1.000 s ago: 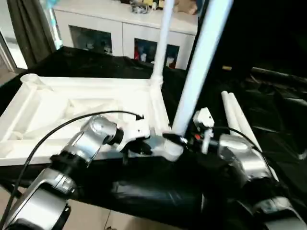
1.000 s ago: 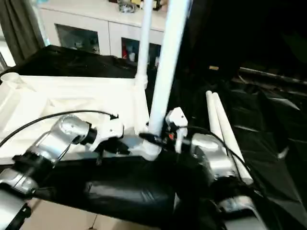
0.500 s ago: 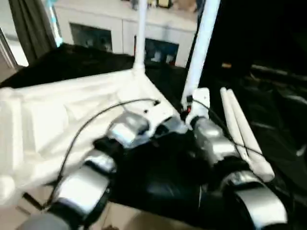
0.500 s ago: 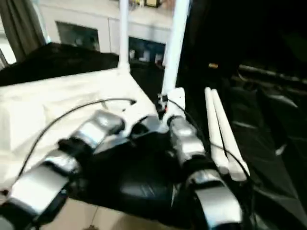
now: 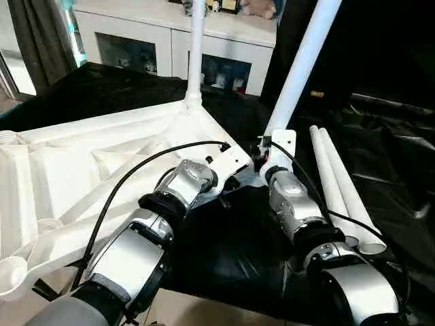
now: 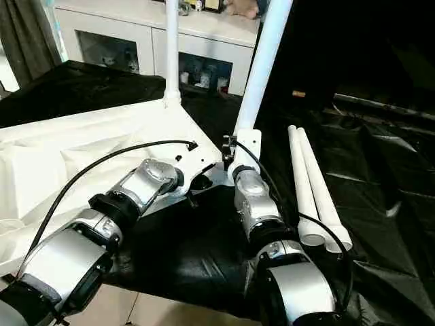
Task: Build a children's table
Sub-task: Insert table leg to table base
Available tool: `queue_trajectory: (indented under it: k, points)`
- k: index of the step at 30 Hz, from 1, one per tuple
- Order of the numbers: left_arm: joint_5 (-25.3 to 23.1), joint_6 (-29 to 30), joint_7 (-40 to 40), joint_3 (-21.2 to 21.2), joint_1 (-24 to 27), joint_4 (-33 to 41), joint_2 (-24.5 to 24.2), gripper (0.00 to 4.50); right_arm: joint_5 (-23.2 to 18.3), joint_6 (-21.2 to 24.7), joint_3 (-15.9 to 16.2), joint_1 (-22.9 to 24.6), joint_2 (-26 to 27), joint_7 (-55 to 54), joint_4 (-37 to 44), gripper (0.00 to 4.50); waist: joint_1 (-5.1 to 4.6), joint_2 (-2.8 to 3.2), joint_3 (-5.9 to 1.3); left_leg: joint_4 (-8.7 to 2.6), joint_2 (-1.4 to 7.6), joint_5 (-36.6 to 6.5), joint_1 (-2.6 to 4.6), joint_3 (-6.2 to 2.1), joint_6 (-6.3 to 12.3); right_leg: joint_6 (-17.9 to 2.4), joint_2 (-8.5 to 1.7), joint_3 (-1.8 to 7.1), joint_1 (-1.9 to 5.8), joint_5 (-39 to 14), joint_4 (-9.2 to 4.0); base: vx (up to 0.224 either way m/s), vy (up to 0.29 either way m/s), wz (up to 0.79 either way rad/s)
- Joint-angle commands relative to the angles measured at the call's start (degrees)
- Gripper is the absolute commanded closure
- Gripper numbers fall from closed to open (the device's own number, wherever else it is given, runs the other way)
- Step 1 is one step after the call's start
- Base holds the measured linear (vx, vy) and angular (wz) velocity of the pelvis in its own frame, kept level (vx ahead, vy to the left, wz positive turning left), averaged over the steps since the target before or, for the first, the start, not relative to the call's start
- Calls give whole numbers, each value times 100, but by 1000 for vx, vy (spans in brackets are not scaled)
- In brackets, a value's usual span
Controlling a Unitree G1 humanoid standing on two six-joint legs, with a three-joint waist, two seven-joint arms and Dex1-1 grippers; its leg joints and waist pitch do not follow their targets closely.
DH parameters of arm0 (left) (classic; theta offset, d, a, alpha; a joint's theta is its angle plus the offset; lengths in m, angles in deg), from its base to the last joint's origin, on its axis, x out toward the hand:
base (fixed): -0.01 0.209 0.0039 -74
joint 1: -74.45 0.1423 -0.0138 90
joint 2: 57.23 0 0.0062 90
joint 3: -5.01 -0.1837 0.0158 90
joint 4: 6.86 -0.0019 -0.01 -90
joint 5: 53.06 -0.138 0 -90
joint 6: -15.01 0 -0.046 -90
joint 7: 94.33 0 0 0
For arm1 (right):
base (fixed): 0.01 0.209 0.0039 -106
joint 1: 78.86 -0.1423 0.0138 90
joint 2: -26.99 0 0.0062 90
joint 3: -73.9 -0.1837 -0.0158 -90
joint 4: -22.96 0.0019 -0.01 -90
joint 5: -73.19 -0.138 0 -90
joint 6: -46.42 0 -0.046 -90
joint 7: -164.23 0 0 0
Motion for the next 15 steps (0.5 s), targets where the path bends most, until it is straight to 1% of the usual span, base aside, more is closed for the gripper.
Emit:
queue_trajectory:
  k: [1,2,4,5,6,7,8,9,10,11,12,13,14,15]
  points:
    - [-177,-127,-106,-102,42,-54,-175,450,-23,449,5,389,-26,307,-617,260,-21,145,-183,-504,437,-1928,33,-195,-86,-834,-567,444,45,-1541,-581,0,0,0]
    - [-183,-177,-345,-171,102,40,-243,450,24,525,91,386,-118,639,-551,260,-25,127,-185,-507,437,-1935,17,-197,-76,-817,-570,442,59,-1593,-585,0,0,0]
    - [-198,-277,-601,-254,175,163,-333,450,82,613,200,384,-233,985,-475,260,-18,140,-195,-501,441,-1865,14,-192,-18,-850,-572,441,75,-1506,-584,0,0,0]
    - [-198,-277,-601,-254,175,163,-333,450,82,613,200,384,-233,985,-475,260,-22,130,-203,-501,451,-1719,4,-186,8,-907,-564,444,84,-1271,-555,0,0,0]
    - [-219,-544,-1075,-381,294,393,-510,450,219,773,420,363,-496,1675,-376,260,-20,134,-209,-502,458,-1564,0,-184,33,-971,-558,440,91,-1049,-526,0,0,0]
    - [-219,-544,-1075,-381,294,393,-510,450,219,773,420,363,-496,1675,-376,260,-23,121,-214,-481,452,-1404,-27,-170,127,-1034,-552,434,131,-807,-505,0,0,0]
    - [-187,-635,-1390,-429,372,570,-620,450,314,882,565,347,-684,2106,-333,260,-22,123,-221,-470,451,-1294,-31,-164,173,-1074,-556,438,138,-648,-488,0,0,0]
    - [-108,-698,-1927,-506,499,911,-810,450,447,1079,787,317,-1007,2849,-276,260,-30,128,-228,-458,456,-1119,-35,-154,235,-1156,-554,437,147,-380,-455,0,0,0]
    - [-100,-703,-1972,-513,510,942,-826,450,455,1096,804,314,-1033,2908,-272,260,-29,118,-232,-452,454,-1076,-32,-151,269,-1193,-549,425,160,-290,-449,0,0,0]
    - [-58,-788,-2248,-566,579,1142,-934,450,505,1170,894,306,-1183,3268,-246,260,-47,124,-227,-446,451,-1008,-62,-149,327,-1239,-543,422,180,-142,-422,0,0,0]
    - [-6,-959,-2486,-608,651,1327,-1031,450,546,1201,976,303,-1307,3597,-226,260,-57,131,-228,-439,460,-1020,-31,-144,339,-1287,-547,423,165,-102,-420,0,0,0]
    - [58,-1060,-2706,-638,720,1497,-1113,450,572,1229,1047,306,-1409,3898,-205,260,-65,131,-222,-435,454,-1029,-27,-137,354,-1307,-542,426,157,-112,-426,0,0,0]
    - [77,-1086,-2770,-645,740,1547,-1136,450,579,1237,1068,308,-1437,3985,-199,260,-68,115,-224,-430,465,-1058,-38,-141,383,-1340,-558,424,180,-143,-421,0,0,0]
    - [122,-1139,-2910,-654,789,1658,-1185,450,592,1248,1109,313,-1496,4185,-183,260,-85,119,-216,-427,464,-1035,-39,-133,390,-1373,-559,427,170,-174,-421,0,0,0]
